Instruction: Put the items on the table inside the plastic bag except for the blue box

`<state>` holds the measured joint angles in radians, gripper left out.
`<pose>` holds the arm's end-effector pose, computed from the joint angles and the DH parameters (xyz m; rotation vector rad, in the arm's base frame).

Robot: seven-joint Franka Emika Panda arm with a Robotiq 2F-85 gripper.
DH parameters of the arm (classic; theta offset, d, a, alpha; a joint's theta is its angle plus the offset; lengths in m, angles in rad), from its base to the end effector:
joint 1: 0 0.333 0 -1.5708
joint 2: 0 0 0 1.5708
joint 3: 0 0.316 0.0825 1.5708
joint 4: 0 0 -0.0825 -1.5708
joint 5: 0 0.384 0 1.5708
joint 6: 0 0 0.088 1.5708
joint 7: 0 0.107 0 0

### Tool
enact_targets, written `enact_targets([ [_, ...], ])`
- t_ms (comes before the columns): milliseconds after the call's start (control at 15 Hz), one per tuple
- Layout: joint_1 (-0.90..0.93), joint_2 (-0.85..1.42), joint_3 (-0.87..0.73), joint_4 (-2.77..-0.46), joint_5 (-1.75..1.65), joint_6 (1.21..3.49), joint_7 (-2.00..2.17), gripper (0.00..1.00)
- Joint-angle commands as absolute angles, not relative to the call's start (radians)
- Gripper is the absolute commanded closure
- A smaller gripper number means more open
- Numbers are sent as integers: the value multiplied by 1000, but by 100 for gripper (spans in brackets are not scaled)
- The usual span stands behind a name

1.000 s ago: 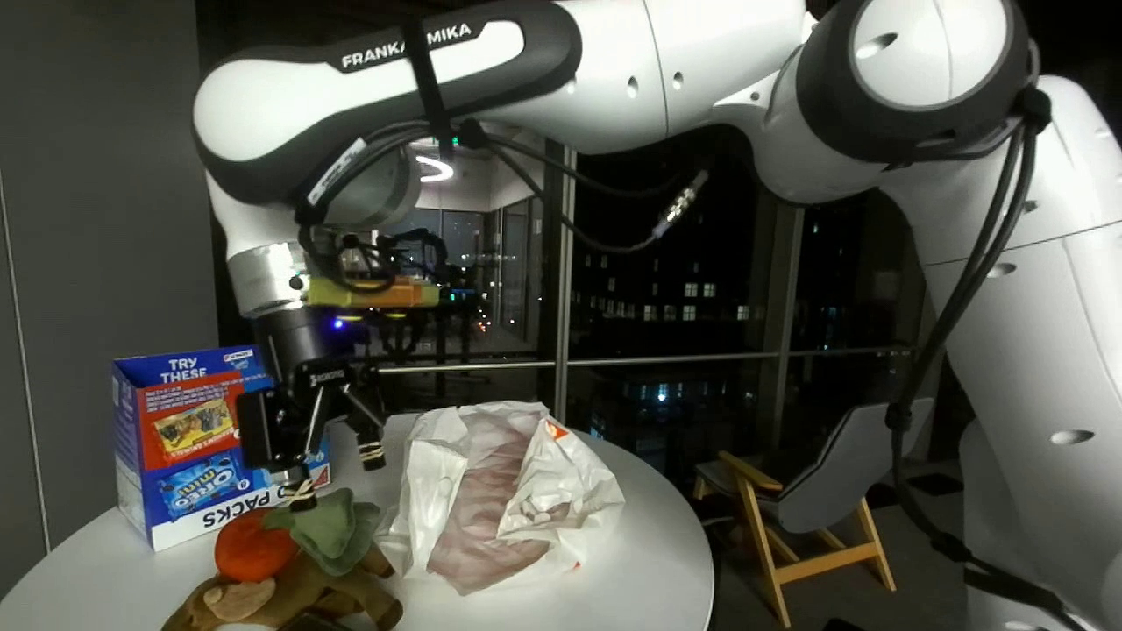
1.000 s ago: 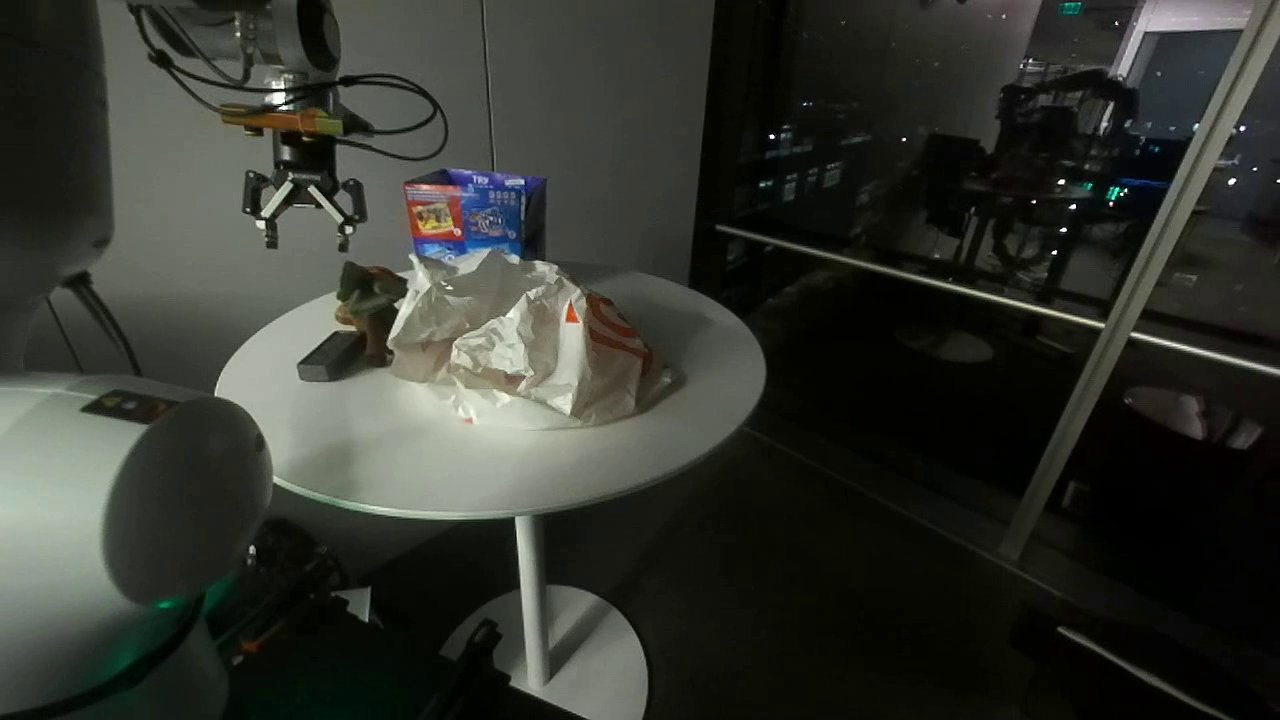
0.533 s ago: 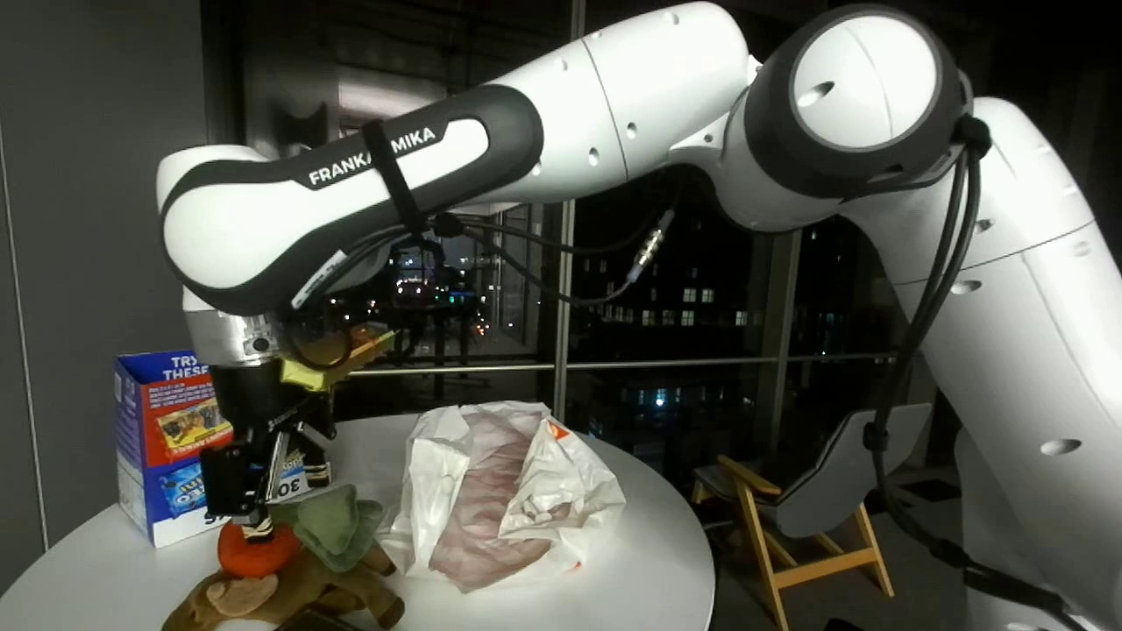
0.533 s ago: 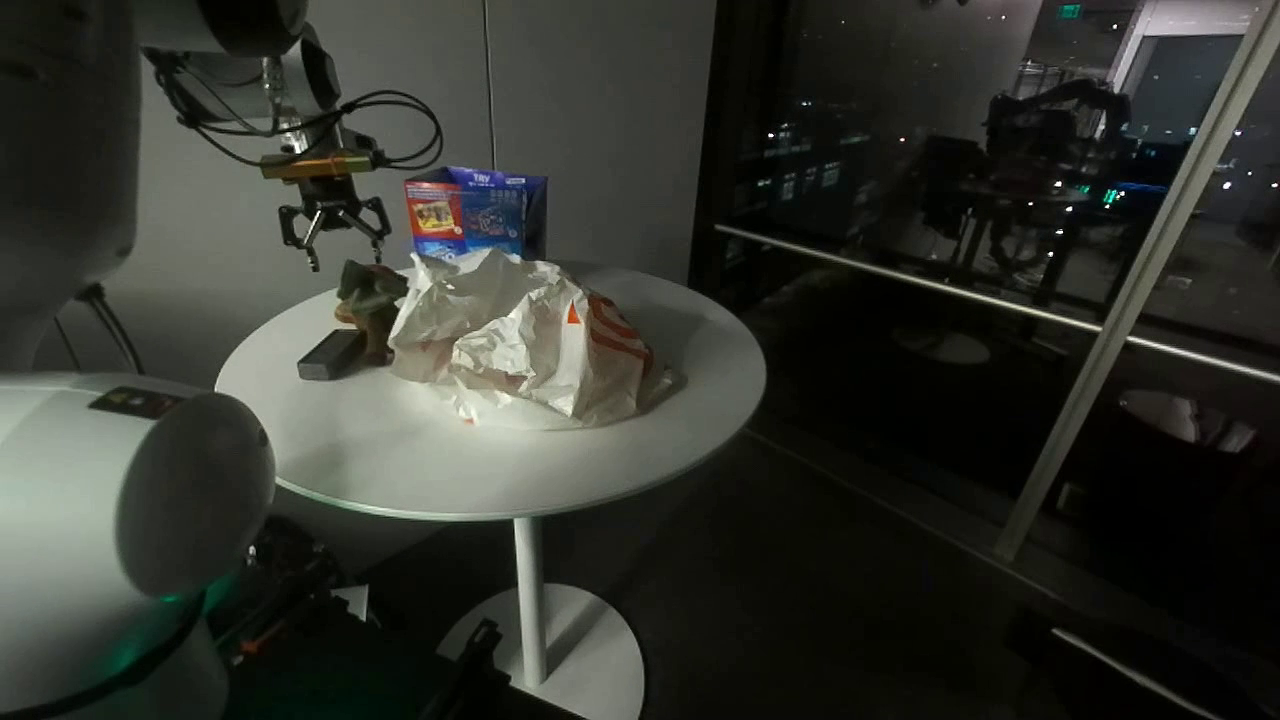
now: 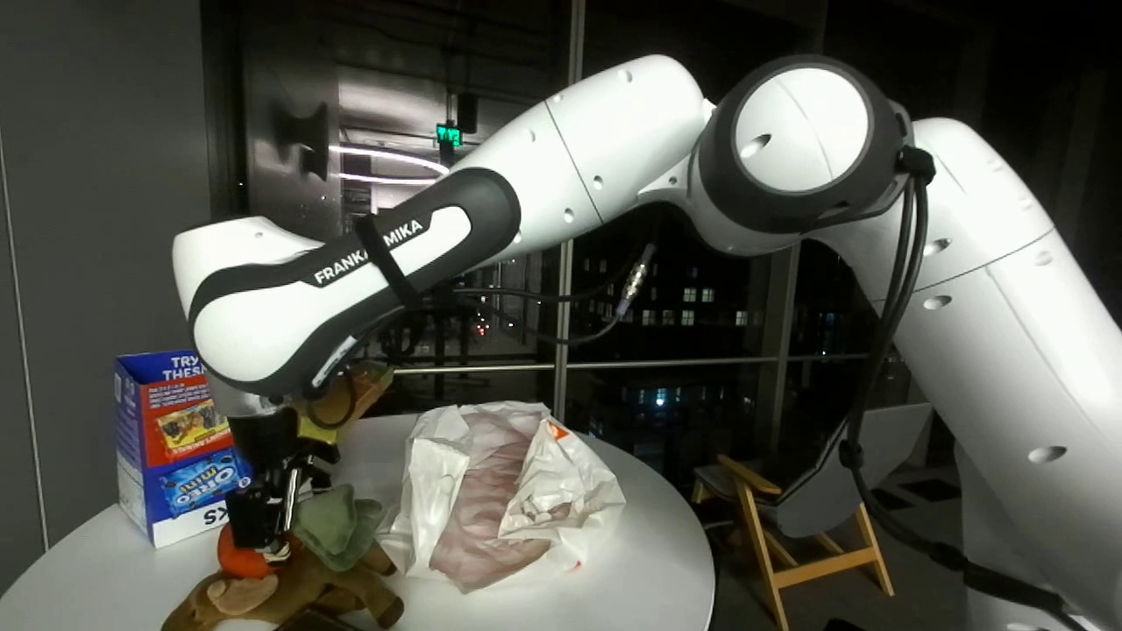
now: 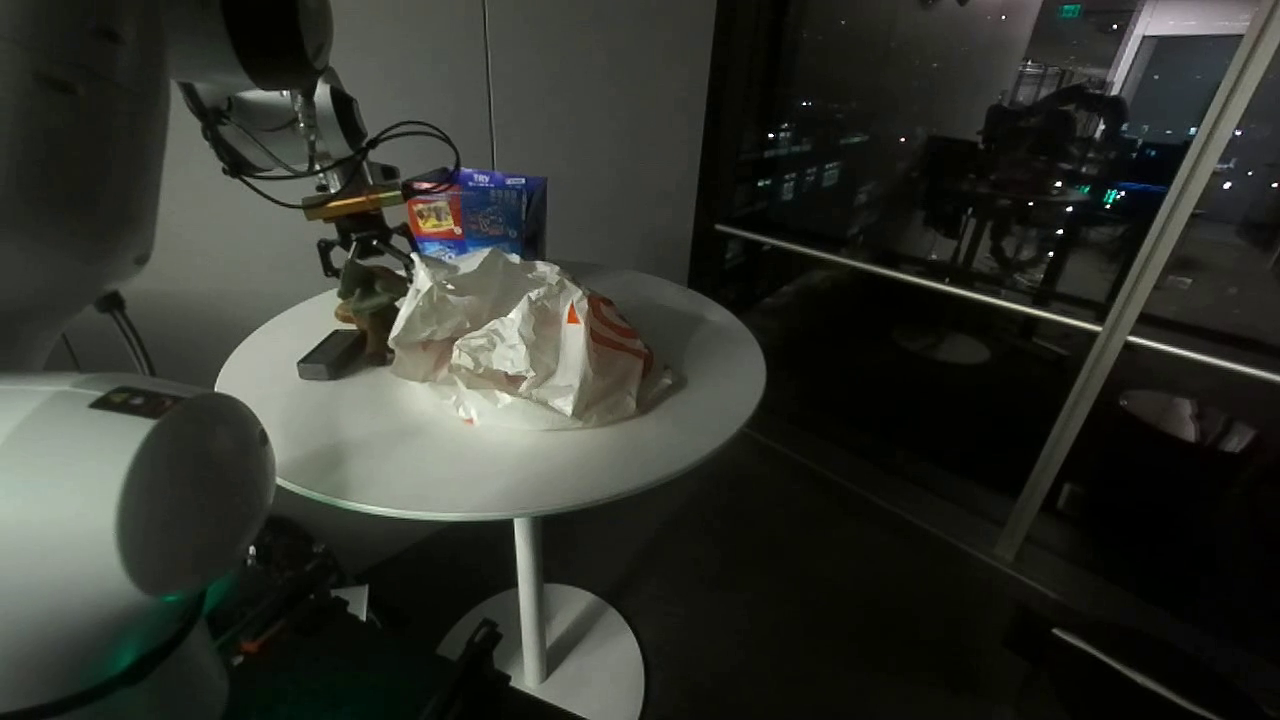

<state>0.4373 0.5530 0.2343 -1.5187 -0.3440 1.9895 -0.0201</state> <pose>0.5701 0.3949 0.3417 2.7054 1.1640 0.0000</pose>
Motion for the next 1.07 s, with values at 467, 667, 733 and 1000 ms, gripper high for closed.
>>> enact_targets([
  [467,431,615,184,-1442,-315,1880,-7,0],
  [667,411,634,195,-1409,-260,1776,-32,0],
  [733,404,639,199,-1400,-237,1747,-40,0],
  [1000,389,655,199,-1361,-179,1689,-37,42],
])
